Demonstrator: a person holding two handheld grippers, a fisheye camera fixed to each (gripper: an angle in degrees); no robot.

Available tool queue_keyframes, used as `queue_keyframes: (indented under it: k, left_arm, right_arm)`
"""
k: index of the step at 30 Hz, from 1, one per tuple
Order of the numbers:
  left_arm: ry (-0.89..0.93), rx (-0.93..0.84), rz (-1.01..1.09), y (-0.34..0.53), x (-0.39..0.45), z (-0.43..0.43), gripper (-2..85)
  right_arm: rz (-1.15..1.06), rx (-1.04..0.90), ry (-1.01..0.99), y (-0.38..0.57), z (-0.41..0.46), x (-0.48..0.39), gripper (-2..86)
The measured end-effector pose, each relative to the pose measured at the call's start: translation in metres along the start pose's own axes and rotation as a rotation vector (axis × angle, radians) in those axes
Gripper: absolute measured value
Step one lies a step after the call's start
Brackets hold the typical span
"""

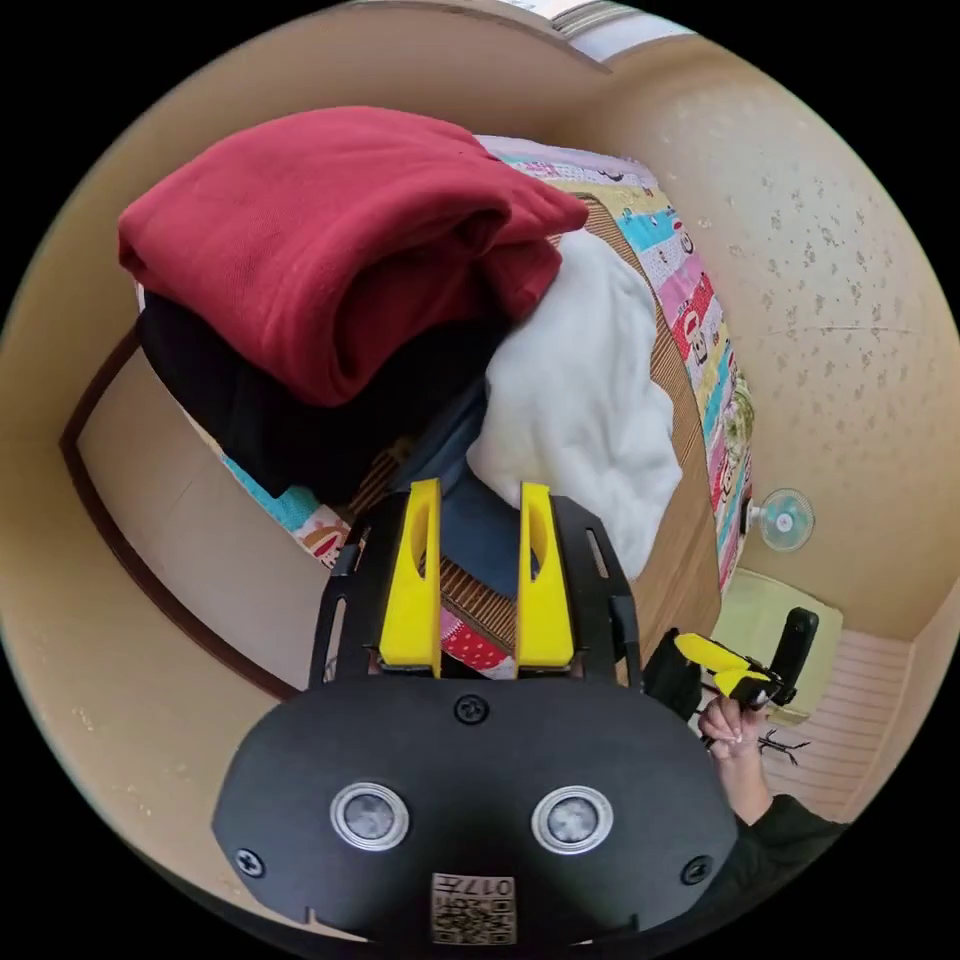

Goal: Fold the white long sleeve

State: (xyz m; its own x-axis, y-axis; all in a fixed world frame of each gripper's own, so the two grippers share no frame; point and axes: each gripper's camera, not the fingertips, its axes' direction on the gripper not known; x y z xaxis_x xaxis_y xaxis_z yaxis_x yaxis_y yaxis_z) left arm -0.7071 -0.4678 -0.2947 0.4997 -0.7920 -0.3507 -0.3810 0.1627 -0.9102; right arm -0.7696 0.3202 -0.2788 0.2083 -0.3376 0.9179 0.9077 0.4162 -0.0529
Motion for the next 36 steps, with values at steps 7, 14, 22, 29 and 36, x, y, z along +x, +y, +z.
queue_keyframes:
  k: [7, 14, 22, 29, 36]
  left_arm:
    - [0.513, -0.012, -0.231, -0.013, -0.085, -0.005, 6.6]
    - [0.457, 0.022, 0.054, -0.011, -0.061, -0.077, 3.2]
    - [0.344, 0.153, -0.046, -0.016, -0.106, -0.099, 11.8]
    - [0.591, 0.042, -0.059, -0.072, -0.141, -0.054, 4.2]
    - [0.39, 0.066, -0.116, -0.043, -0.192, -0.09, 1.9]
  right_arm:
    - [0.008, -0.155, 0.155, -0.081, 0.066, 0.0, 5.3]
    - [0.137, 0.122, 0.111, -0.06, -0.005, 0.024, 3.4]
    - [0.134, 0.028, 0.238, -0.067, 0.012, 0.011, 3.2]
    - [0.123, 0.032, 0.201, -0.058, -0.003, 0.007, 3.2]
    - [-0.049, -0.088, 0.212, -0.04, 0.005, -0.033, 4.1]
